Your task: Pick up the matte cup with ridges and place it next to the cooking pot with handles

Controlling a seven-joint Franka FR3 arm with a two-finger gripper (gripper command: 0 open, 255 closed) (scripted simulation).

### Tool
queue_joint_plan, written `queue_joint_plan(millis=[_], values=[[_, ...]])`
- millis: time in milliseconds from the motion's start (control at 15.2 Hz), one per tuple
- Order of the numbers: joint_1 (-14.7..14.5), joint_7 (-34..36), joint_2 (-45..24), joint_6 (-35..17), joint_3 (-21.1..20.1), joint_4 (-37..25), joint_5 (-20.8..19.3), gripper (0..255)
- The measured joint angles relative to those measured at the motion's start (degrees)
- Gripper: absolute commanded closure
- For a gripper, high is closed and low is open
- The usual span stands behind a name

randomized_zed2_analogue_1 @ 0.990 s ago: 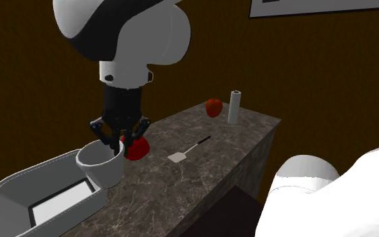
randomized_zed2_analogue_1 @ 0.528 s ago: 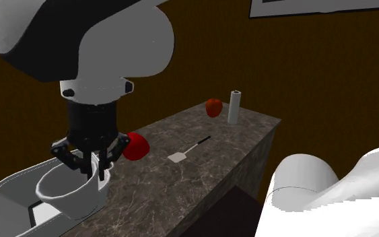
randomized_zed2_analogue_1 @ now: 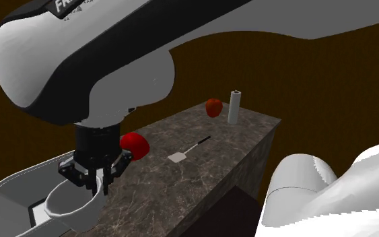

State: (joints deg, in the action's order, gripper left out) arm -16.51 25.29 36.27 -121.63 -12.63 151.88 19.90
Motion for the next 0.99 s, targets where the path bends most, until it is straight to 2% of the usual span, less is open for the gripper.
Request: queue_joint_plan(millis=[990], values=[[-1.3,-2.5,-7.1,-14.2,-1.7,6.7,3.3,255]])
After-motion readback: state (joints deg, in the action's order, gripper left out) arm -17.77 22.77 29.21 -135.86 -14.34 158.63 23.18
